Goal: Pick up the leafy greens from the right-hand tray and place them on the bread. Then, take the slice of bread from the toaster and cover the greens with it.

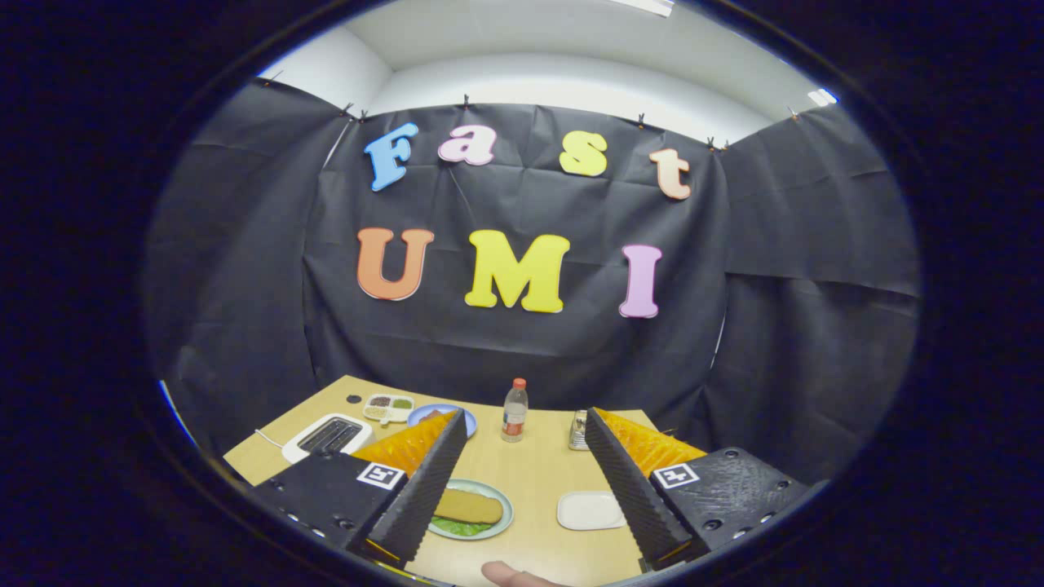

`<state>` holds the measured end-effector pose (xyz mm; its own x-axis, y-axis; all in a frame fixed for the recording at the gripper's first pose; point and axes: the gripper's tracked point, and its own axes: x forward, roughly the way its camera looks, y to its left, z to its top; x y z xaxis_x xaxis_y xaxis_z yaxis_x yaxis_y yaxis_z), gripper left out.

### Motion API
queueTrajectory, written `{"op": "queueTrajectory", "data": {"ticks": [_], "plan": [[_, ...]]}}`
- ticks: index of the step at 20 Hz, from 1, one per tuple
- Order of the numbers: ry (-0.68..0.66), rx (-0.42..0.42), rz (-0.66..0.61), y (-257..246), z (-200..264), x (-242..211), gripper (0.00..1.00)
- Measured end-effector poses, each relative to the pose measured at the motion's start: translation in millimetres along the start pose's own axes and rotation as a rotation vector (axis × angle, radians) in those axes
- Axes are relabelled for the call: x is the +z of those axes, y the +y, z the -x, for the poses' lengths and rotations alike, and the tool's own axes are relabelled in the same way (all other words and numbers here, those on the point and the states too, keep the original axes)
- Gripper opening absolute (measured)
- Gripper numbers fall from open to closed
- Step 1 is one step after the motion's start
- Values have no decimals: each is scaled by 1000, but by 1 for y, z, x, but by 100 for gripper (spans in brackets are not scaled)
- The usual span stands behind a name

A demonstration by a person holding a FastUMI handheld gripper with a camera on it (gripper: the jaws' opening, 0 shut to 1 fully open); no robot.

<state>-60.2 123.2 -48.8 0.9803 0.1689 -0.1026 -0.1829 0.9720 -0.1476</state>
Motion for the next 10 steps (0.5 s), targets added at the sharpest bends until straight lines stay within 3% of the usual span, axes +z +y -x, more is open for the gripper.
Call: {"op": "queueTrajectory", "data": {"ticks": [10], "plan": [[-24,-17,19,13,11,12,96]]}}
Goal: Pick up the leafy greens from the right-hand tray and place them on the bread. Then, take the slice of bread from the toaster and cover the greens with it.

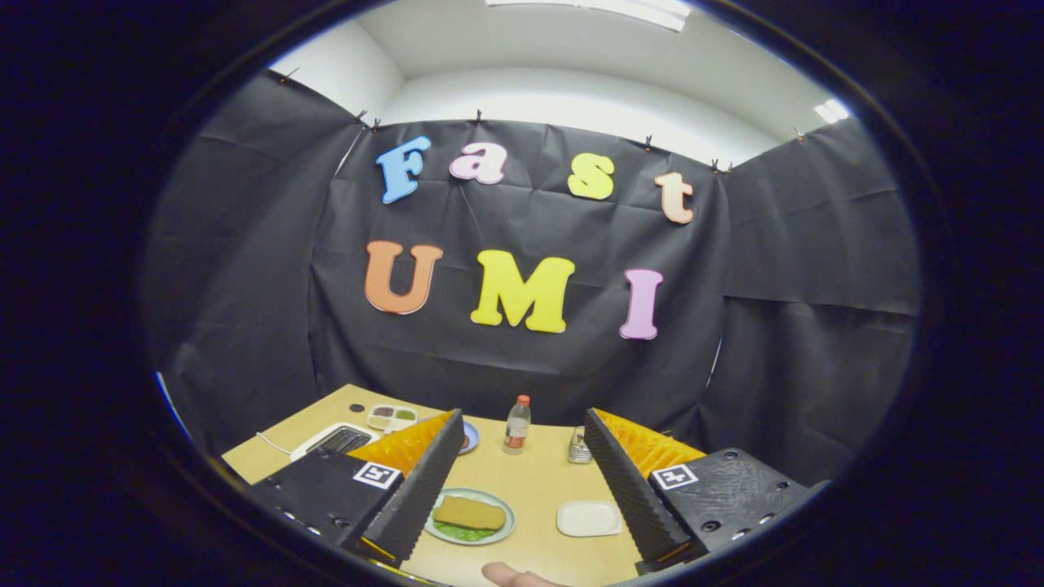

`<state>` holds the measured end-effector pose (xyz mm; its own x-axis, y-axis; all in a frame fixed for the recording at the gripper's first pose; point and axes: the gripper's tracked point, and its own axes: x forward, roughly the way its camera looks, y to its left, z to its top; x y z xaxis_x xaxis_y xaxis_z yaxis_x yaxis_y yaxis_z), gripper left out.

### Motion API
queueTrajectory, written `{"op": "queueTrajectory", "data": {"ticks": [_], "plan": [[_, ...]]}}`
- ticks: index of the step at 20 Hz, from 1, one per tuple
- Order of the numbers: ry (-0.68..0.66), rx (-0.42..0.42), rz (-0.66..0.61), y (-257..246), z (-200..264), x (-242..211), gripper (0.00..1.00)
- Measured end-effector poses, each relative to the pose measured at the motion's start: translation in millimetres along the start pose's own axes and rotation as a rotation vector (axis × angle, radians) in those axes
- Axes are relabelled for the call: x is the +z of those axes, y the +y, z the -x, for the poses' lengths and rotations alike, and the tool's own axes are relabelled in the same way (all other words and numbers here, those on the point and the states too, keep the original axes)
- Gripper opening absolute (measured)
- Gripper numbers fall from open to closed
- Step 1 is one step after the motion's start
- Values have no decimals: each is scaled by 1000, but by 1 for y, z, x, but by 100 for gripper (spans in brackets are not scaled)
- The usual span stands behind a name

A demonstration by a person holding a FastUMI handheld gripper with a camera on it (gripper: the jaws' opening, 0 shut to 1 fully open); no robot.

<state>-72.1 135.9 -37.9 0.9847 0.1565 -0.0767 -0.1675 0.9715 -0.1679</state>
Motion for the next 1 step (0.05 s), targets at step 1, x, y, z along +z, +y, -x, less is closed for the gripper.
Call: {"op": "queueTrajectory", "data": {"ticks": [1], "plan": [[7,2,-1,3,-1,-1,96]]}}
